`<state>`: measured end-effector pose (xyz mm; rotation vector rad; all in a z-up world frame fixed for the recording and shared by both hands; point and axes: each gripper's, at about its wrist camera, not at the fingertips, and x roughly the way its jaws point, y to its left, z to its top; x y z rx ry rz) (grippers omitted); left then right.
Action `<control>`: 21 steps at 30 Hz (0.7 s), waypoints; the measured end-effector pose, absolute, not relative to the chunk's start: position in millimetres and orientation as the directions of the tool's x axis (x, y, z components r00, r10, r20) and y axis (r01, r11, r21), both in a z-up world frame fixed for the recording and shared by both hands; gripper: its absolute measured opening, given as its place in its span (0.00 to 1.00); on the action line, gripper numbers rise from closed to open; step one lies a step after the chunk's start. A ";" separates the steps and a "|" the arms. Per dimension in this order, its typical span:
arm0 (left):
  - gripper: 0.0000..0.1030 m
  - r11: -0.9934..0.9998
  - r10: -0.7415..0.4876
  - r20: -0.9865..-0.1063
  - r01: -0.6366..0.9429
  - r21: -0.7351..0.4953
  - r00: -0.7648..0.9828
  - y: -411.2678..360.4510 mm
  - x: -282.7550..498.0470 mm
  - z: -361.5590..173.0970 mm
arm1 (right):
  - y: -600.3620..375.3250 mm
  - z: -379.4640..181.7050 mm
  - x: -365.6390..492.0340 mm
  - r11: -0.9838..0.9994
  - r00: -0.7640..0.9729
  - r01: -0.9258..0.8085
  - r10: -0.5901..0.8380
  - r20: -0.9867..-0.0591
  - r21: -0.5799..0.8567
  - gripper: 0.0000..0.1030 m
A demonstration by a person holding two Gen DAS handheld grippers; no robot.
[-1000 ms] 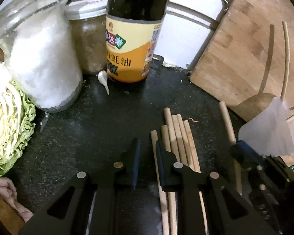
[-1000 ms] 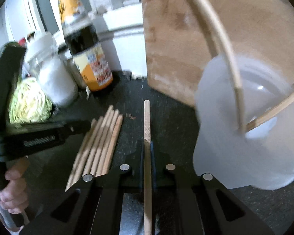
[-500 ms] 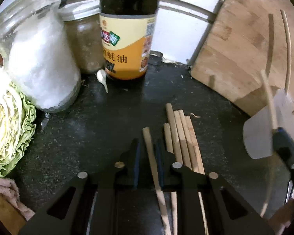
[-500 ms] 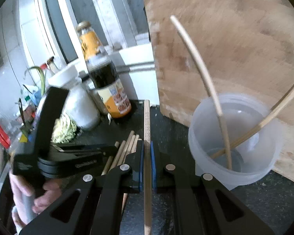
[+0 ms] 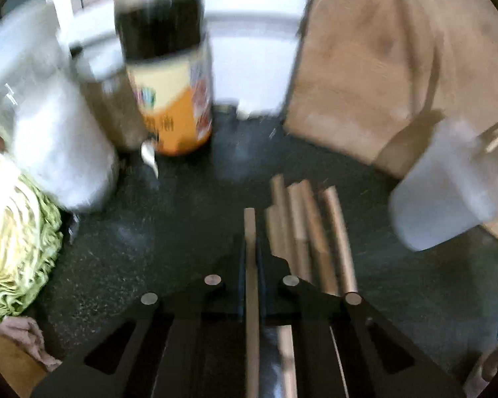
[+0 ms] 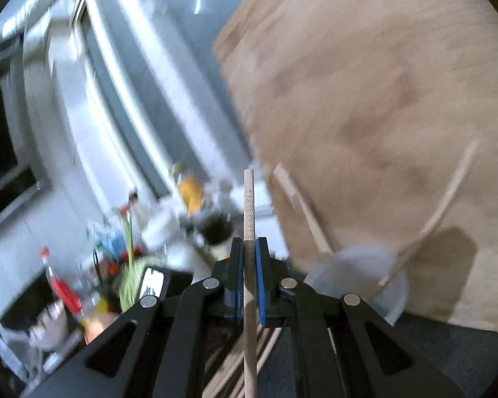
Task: Organize utensils
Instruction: 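Lift the held chopsticks upright and carry both tools over the cup, then lower the chopsticks into the cup and open both tools to release them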
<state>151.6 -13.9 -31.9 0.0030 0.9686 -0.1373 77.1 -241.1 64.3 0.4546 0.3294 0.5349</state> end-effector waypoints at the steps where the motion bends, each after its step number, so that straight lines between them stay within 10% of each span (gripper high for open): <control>1: 0.06 0.990 -0.123 -0.796 0.128 -0.058 0.592 -16.4 144.3 -19.0 | -253.1 67.5 74.0 0.745 0.820 -0.415 0.555 -0.140 0.523 0.08; 8: 0.06 0.966 -0.254 -0.579 0.233 -0.112 0.775 -40.5 81.3 103.3 | -313.0 78.7 44.4 0.688 0.903 -0.379 0.422 0.084 0.619 0.08; 21: 0.06 0.886 -0.464 -0.167 0.449 -0.120 0.870 -92.1 42.8 236.7 | -323.6 104.6 85.3 0.740 0.927 -0.324 0.373 0.041 0.590 0.08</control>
